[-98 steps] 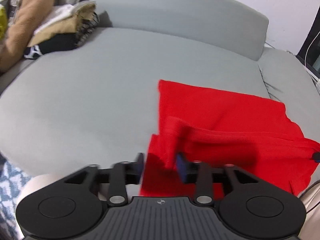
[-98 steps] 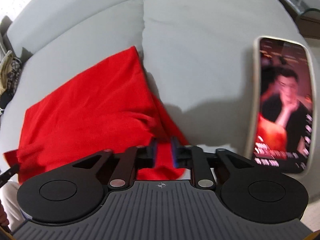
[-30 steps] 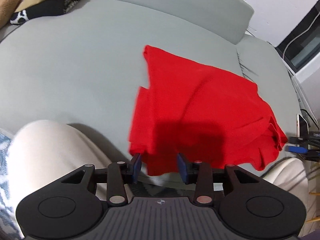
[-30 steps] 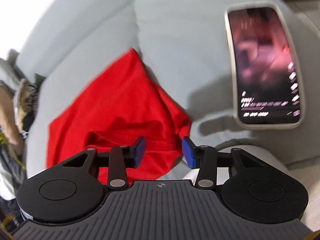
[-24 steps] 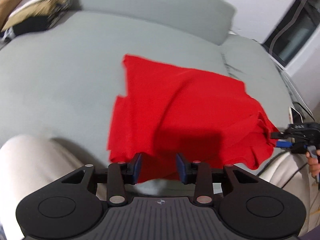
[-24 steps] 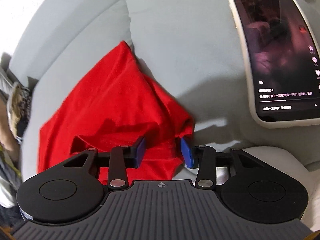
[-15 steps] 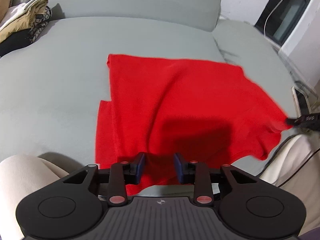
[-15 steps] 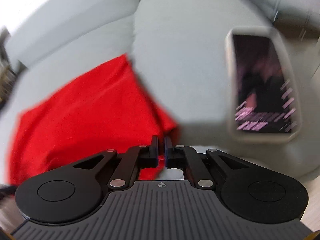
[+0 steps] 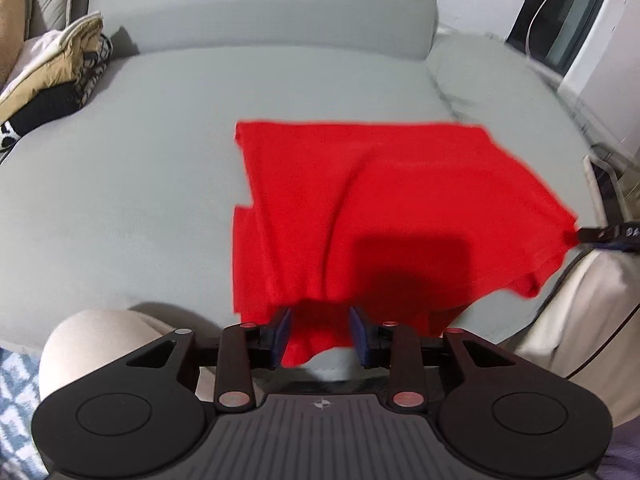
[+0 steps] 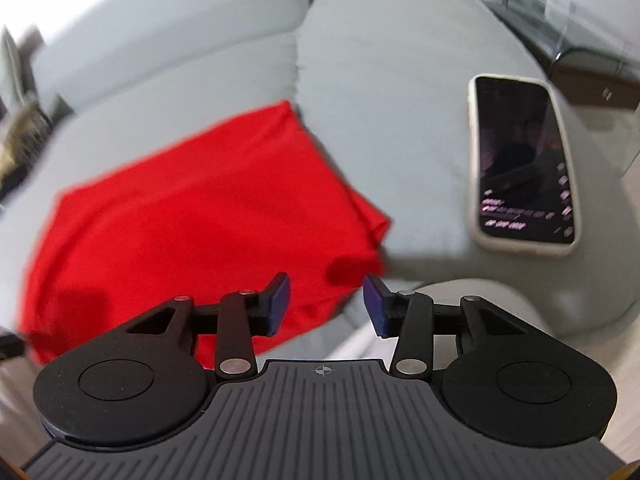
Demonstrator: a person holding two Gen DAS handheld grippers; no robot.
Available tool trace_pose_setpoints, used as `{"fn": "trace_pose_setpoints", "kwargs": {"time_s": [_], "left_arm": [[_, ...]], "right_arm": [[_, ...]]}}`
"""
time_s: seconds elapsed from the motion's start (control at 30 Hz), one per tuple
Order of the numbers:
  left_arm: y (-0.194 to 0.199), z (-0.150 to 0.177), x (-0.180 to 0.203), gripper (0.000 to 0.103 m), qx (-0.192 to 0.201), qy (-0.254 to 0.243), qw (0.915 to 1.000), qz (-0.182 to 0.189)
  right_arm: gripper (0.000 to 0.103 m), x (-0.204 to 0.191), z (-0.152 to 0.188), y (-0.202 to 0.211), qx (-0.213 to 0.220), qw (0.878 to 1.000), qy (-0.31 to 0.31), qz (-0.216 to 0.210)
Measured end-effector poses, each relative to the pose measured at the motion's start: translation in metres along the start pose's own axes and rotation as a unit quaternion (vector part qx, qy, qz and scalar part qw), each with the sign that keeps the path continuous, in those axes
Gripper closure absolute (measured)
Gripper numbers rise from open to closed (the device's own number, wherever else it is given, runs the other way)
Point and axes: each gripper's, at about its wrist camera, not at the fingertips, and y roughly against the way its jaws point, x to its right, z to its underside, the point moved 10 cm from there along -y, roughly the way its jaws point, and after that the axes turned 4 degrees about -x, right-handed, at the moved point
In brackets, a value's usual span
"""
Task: Fold clothes
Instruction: 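Press and straighten the folded shirt edges with both grippers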
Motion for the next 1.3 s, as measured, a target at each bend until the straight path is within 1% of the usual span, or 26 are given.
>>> {"fn": "trace_pose_setpoints", "kwargs": {"time_s": [0.03, 0.1, 0.2, 0.27, 0.37, 0.4, 0.43, 0.47, 0.5, 0.53, 0.57, 0.63, 0.7, 0.73, 0.77, 0.83, 0.9, 0.97, 1.0, 1.03, 1.07, 1.13, 1.2, 1.23, 1.27, 1.3], "left_arm": [[0.001, -0.004, 0.004, 0.073, 0.007, 0.003, 0.9999, 0.012], [-0.003, -0.013, 0.015, 0.074, 0.019, 0.007, 0.9991, 0.036], [-0.028, -0.025, 0.035, 0.075, 0.028, -0.014, 0.9983, 0.049], [-0.049, -0.027, 0.043, 0.082, 0.019, -0.031, 0.9988, 0.034], [-0.065, -0.018, 0.052, 0.086, 0.004, -0.062, 0.9979, 0.013], [-0.065, -0.009, 0.059, 0.088, -0.011, -0.089, 0.9958, 0.016], [-0.064, 0.003, 0.065, 0.091, -0.041, -0.11, 0.9926, 0.029], [-0.064, 0.017, 0.07, 0.096, -0.077, -0.128, 0.9877, 0.045], [-0.067, 0.037, 0.071, 0.096, -0.125, -0.137, 0.9807, 0.061], [-0.069, 0.053, 0.066, 0.096, -0.151, -0.144, 0.9764, 0.056], [-0.069, 0.061, 0.058, 0.096, -0.155, -0.149, 0.976, 0.039], [-0.058, 0.058, 0.048, 0.096, -0.135, -0.12, 0.983, 0.036], [-0.046, 0.053, 0.038, 0.095, -0.111, -0.088, 0.9891, 0.038], [-0.035, 0.041, 0.037, 0.089, -0.086, -0.062, 0.9926, 0.059], [-0.025, 0.028, 0.036, 0.083, -0.06, -0.038, 0.9946, 0.076], [-0.007, -0.001, 0.032, 0.081, 0.002, -0.014, 0.9963, 0.085], [-0.004, -0.027, 0.021, 0.078, 0.048, -0.007, 0.9973, 0.056], [-0.013, -0.045, 0.008, 0.08, 0.069, 0.004, 0.9975, 0.015], [-0.02, -0.052, -0.001, 0.084, 0.072, 0.017, 0.9972, -0.001], [-0.026, -0.056, -0.006, 0.085, 0.069, 0.028, 0.9972, -0.004], [-0.031, -0.06, -0.011, 0.085, 0.064, 0.038, 0.9972, -0.003], [-0.045, -0.071, -0.018, 0.085, 0.045, 0.043, 0.998, 0.011], [-0.059, -0.082, -0.022, 0.084, 0.029, 0.045, 0.9984, 0.018], [-0.066, -0.082, -0.029, 0.082, 0.016, 0.045, 0.9988, 0.012], [-0.075, -0.082, -0.042, 0.088, 0.006, 0.039, 0.9991, -0.012], [-0.083, -0.081, -0.055, 0.09, -0.003, 0.033, 0.9988, -0.037]], "right_arm": [[0.059, -0.002, 0.0, 0.003, 0.004, 1.0, -0.009, -0.022], [0.082, -0.022, 0.0, 0.001, -0.003, 0.998, 0.009, -0.058], [0.084, -0.058, -0.002, -0.013, -0.008, 0.994, 0.066, -0.082], [0.084, -0.081, -0.004, -0.025, -0.012, 0.991, 0.101, -0.085], [0.083, -0.098, 0.001, -0.043, -0.026, 0.987, 0.14, -0.071], [0.083, -0.098, 0.009, -0.047, -0.043, 0.985, 0.155, -0.057], [0.083, -0.09, 0.019, -0.047, -0.061, 0.985, 0.155, -0.042], [0.085, -0.083, 0.028, -0.046, -0.079, 0.984, 0.154, -0.027], [0.084, -0.075, 0.037, -0.046, -0.097, 0.983, 0.154, -0.011], [0.083, -0.066, 0.047, -0.046, -0.126, 0.982, 0.141, -0.005], [0.08, -0.056, 0.056, -0.045, -0.154, 0.98, 0.128, 0.002], [0.08, -0.045, 0.066, -0.038, -0.165, 0.98, 0.113, -0.009], [0.078, -0.042, 0.064, -0.025, -0.151, 0.982, 0.11, -0.016], [0.076, -0.042, 0.058, -0.019, -0.138, 0.984, 0.11, -0.023], [0.07, -0.045, 0.051, -0.012, -0.122, 0.986, 0.108, -0.031], [0.069, -0.053, 0.032, -0.005, -0.085, 0.99, 0.104, -0.051], [0.07, -0.065, 0.015, -0.005, -0.056, 0.99, 0.11, -0.066], [0.072, -0.08, 0.008, -0.015, -0.049, 0.988, 0.126, -0.069], [0.074, -0.087, 0.005, -0.021, -0.046, 0.987, 0.134, -0.07], [0.074, -0.094, 0.002, -0.026, -0.042, 0.986, 0.142, -0.071], [0.074, -0.101, -0.002, -0.031, -0.039, 0.985, 0.15, -0.073], [0.074, -0.107, 0.005, -0.041, -0.055, 0.983, 0.162, -0.073], [0.074, -0.109, 0.008, -0.046, -0.052, 0.982, 0.167, -0.069], [0.075, -0.107, 0.008, -0.046, -0.052, 0.983, 0.163, -0.071], [0.076, -0.104, 0.009, -0.046, -0.052, 0.983, 0.16, -0.073], [0.076, -0.105, 0.008, -0.051, -0.056, 0.984, 0.152, -0.076]]}}
